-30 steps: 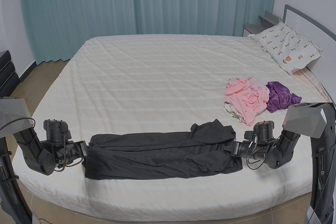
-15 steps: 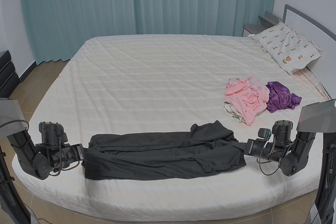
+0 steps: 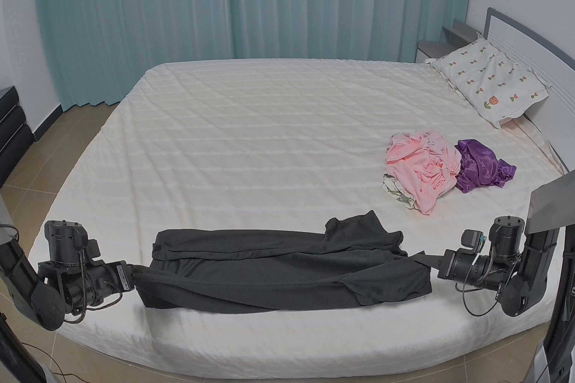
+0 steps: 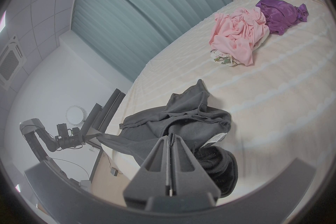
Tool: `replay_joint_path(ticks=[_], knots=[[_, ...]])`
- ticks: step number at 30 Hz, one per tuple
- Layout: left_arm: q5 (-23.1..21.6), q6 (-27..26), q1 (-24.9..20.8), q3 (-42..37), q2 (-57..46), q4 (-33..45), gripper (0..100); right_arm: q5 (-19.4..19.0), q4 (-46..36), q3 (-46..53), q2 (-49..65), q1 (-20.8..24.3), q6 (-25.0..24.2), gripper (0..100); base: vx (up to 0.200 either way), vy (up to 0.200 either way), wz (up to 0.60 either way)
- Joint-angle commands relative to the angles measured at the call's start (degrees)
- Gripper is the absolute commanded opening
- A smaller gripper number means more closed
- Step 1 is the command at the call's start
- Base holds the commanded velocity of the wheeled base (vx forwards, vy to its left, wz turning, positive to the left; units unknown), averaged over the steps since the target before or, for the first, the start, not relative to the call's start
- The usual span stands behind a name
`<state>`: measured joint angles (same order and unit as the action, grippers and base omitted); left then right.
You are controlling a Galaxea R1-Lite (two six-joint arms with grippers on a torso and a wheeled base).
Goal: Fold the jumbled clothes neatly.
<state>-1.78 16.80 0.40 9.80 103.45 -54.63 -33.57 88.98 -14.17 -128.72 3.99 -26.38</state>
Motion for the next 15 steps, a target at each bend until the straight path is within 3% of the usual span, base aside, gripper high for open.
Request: replay_joint_path(ticks=[1, 15], knots=[[-0.2, -0.2, -0.1, -3.2, -2.8, 0.0, 0, -0.4, 0.7, 1.9, 2.4, -0.7, 0.2, 0, 0.000, 0.000, 0.00], [-0.2, -0.1, 0.3, -4.9, -1.5, -0.4, 0, -0.4, 0.6, -2.1, 0.5, 0.0, 0.0, 0, 0.000, 0.000, 0.00]])
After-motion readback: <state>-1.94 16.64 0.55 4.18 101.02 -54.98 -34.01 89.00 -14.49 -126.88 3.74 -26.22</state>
